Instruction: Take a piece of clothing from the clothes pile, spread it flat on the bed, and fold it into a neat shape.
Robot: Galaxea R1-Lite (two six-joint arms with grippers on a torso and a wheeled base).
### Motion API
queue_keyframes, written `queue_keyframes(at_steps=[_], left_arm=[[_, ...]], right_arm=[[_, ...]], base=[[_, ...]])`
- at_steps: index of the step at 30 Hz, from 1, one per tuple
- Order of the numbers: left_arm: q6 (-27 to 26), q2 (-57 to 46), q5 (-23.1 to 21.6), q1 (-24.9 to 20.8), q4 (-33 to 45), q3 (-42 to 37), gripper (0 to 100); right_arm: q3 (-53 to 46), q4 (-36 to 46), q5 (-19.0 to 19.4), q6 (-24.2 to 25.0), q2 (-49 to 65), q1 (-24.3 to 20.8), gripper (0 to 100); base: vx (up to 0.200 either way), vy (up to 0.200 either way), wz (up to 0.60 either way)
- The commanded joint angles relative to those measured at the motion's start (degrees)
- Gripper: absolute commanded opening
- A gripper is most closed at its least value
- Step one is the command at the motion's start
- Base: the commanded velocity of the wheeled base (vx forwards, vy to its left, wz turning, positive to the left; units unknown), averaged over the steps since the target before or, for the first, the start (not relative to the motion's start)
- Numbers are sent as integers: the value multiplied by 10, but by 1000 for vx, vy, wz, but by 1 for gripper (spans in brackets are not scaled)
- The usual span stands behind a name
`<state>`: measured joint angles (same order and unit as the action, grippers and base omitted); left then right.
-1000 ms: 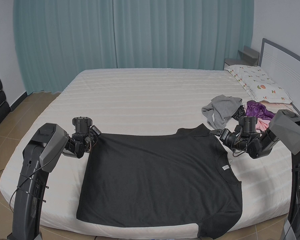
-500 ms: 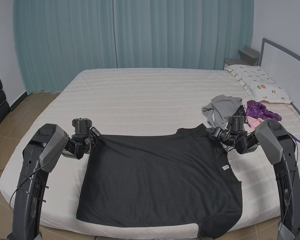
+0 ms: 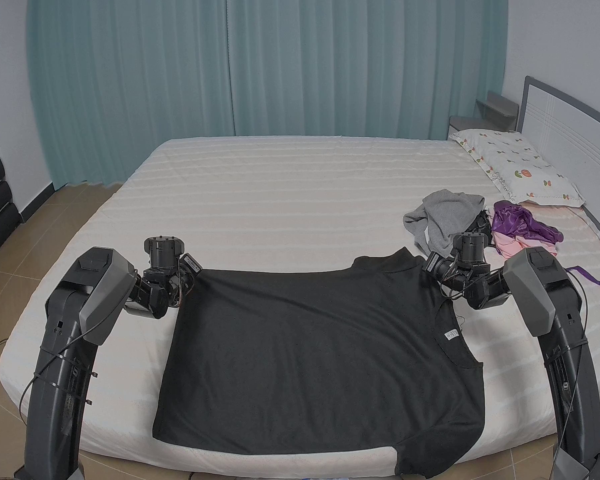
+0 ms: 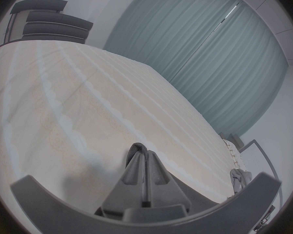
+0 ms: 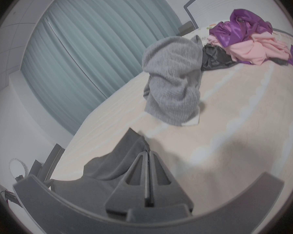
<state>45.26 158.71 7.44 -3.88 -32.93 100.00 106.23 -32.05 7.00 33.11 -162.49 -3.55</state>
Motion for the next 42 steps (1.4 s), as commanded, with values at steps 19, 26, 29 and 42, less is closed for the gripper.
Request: queue_keyframes(at_steps=[19,26,29,42], left_arm=[[4,28,27,9,-4,75,0],[1,33,27,7,2,74,0],[-1,34,24,6,3,74,0],[0,31,21,1,34,71,100]], right_arm=[[84,-60,-39,-14,-1,14,0],[84,-58,-39,-38,-38,13,0],[84,-60,-39,-51,-57,9,0],[84,-62,-44,-45,-47,12,100]], base=[[0,0,0],[0,0,0],[0,0,0],[0,0,0]])
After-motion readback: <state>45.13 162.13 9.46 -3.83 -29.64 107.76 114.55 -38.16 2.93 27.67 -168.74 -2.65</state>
